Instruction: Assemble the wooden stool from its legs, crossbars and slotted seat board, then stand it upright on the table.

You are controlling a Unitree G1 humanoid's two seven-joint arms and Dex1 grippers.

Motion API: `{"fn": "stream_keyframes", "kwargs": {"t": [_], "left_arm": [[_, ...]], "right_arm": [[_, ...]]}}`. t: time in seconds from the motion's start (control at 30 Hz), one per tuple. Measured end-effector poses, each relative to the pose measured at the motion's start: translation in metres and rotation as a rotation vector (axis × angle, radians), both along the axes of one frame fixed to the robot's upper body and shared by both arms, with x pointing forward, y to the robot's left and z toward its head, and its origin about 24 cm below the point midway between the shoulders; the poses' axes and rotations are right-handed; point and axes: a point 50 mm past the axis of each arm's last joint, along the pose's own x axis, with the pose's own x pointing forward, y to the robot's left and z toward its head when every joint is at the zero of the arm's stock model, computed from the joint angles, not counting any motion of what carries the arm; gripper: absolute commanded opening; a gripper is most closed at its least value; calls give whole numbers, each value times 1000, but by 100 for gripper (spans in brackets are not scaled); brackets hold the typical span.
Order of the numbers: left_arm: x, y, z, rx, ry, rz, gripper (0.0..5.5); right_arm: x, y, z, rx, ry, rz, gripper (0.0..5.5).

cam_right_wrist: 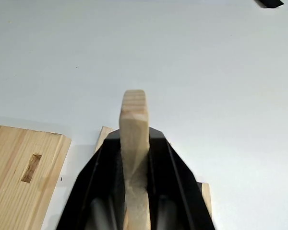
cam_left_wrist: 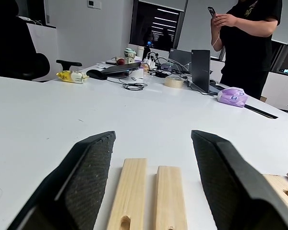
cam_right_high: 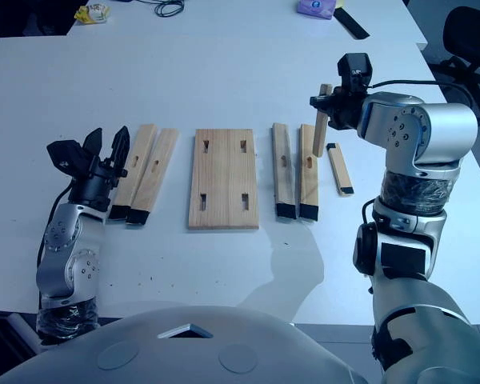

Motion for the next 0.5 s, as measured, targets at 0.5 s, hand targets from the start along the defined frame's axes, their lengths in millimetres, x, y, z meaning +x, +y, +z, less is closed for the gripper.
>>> {"fn": "stream_keyframes", "kwargs": {"t": [0.5], "left_arm": [[1, 3, 2, 23, -3, -4, 294]], "right_arm": [[-3, 6, -19, 47, 54, -70, 42]]}}
